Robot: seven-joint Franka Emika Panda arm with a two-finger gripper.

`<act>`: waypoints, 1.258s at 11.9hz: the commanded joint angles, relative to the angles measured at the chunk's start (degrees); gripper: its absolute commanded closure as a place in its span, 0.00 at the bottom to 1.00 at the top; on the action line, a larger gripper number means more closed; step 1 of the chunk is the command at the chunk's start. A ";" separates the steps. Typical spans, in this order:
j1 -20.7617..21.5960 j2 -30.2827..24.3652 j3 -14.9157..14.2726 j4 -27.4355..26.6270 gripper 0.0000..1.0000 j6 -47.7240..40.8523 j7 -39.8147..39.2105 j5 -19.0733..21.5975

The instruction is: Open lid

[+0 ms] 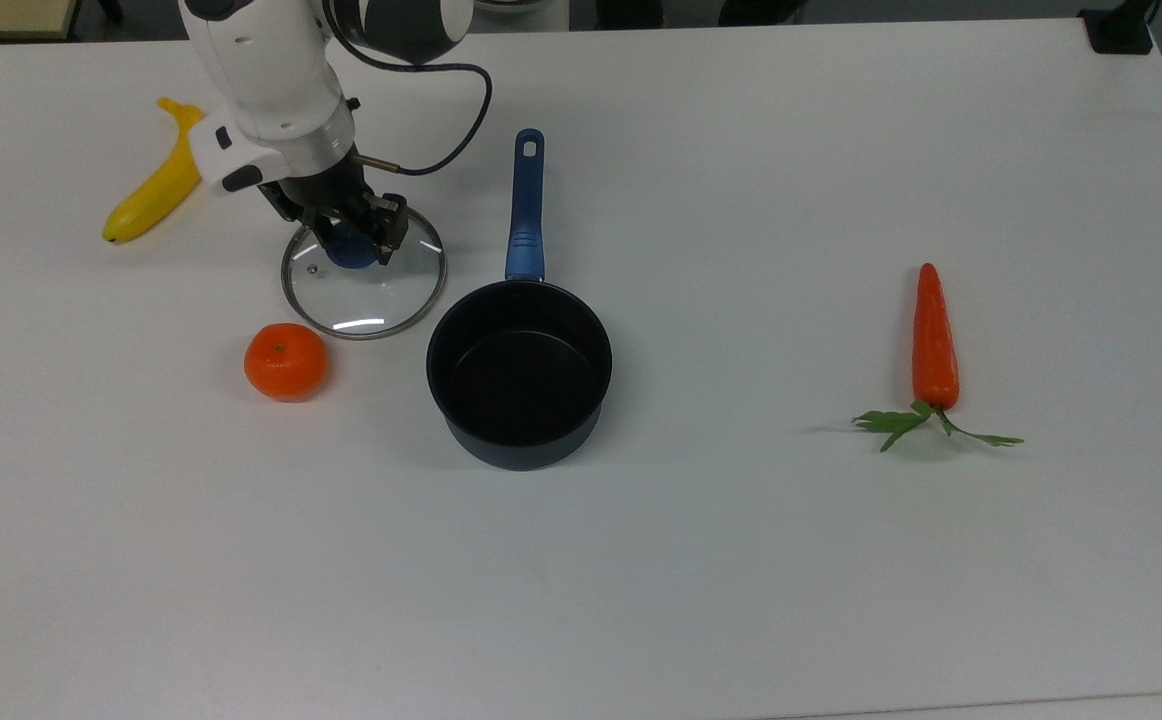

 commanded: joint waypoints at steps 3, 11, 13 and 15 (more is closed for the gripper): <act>0.45 -0.02 -0.17 -0.62 0.25 0.59 0.51 -0.40; 0.54 -5.20 -0.17 8.94 0.00 -13.51 2.96 -2.33; 0.37 -5.39 2.71 15.79 0.00 -25.37 2.88 -4.95; -0.77 -6.70 6.76 17.14 0.00 -27.27 3.23 -6.99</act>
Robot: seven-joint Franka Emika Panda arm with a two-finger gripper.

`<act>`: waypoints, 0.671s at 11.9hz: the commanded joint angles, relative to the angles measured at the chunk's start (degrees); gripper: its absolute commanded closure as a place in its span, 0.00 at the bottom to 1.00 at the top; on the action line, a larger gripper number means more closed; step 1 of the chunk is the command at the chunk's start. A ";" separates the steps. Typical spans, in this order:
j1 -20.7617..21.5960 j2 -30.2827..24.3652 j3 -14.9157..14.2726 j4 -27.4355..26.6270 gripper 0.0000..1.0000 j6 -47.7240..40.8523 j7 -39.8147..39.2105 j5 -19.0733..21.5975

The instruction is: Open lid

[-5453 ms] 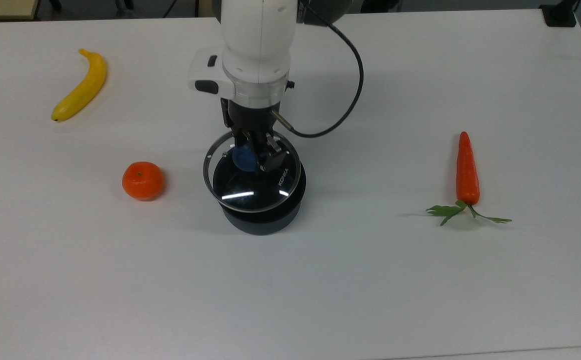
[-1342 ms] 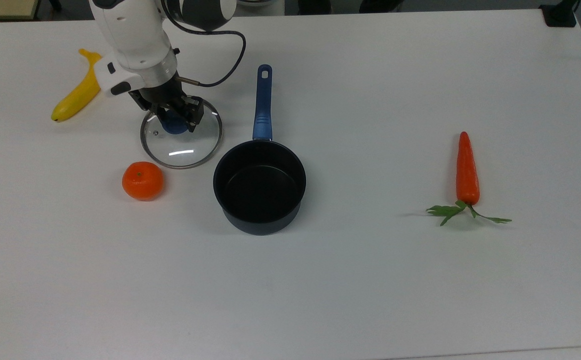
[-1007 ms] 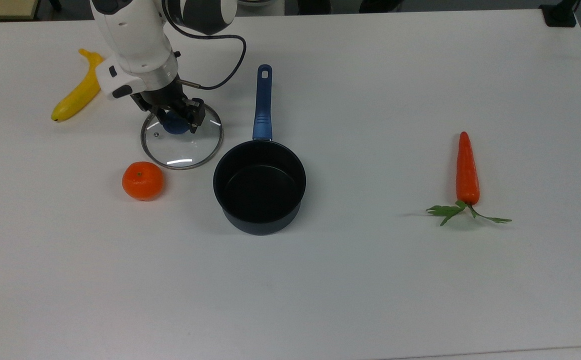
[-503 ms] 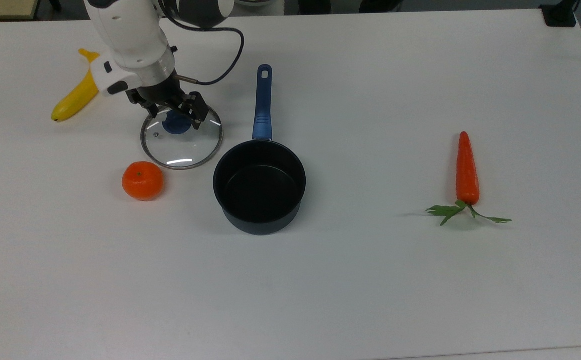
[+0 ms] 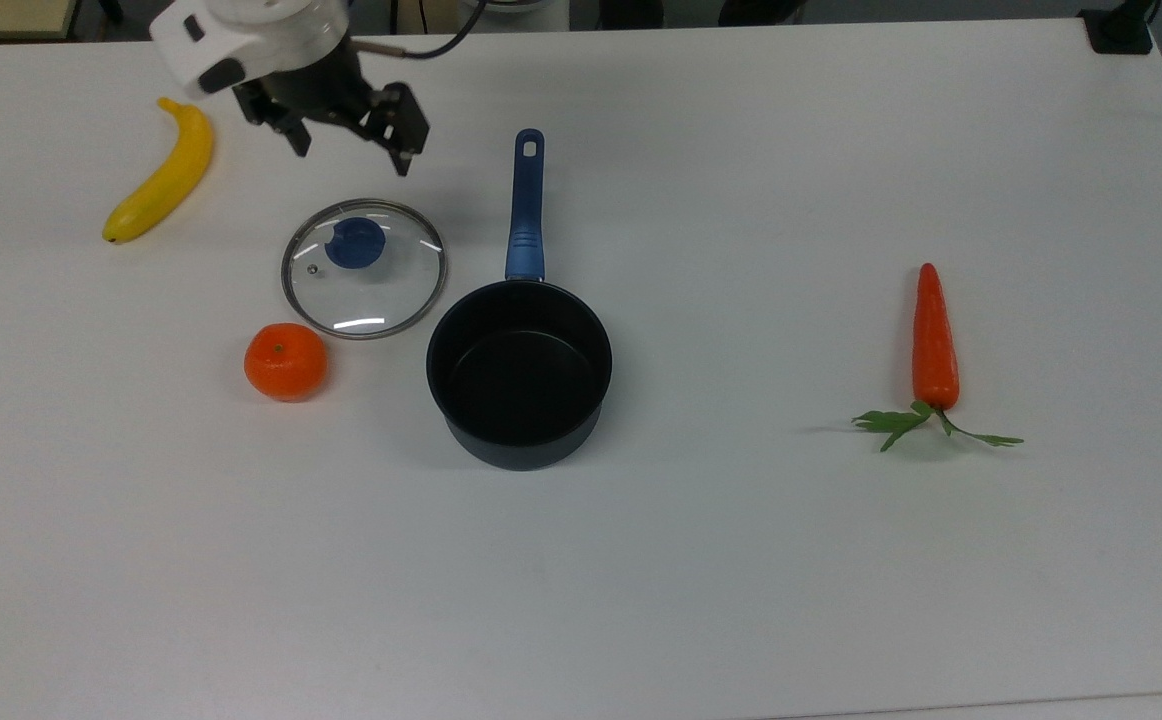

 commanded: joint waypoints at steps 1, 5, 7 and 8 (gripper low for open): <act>-0.97 -2.75 4.86 2.01 0.00 -3.33 1.81 -2.52; -3.79 -6.98 8.74 2.01 0.00 -9.13 1.37 -2.52; -4.22 -7.08 9.09 2.01 0.00 -8.78 1.89 -2.78; -4.23 -7.08 9.70 1.75 0.00 -8.95 1.89 -3.22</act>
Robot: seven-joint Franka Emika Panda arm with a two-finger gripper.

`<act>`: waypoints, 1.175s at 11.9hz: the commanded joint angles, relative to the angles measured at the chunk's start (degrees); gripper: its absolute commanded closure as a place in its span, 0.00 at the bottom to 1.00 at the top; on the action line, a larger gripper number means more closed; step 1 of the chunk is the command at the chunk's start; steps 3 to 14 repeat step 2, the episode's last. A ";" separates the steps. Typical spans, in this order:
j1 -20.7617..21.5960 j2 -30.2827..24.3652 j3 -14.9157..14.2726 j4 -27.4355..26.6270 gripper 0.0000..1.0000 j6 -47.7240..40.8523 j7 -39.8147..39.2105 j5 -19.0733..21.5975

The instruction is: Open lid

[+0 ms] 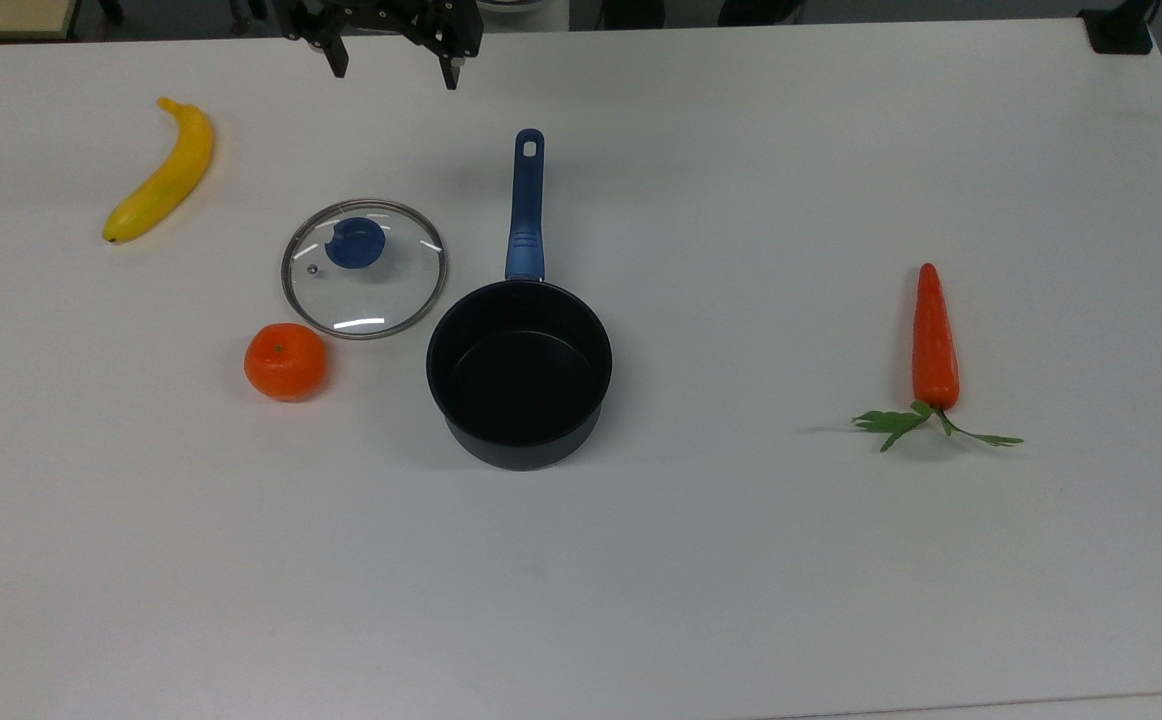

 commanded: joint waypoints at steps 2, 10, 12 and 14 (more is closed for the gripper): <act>-1.28 -0.70 1.96 -0.75 0.00 -1.11 0.76 -1.76; -1.28 -0.70 1.96 -0.75 0.00 -1.11 0.76 -1.76; -1.28 -0.70 1.96 -0.75 0.00 -1.11 0.76 -1.76; -1.28 -0.70 1.96 -0.75 0.00 -1.11 0.76 -1.76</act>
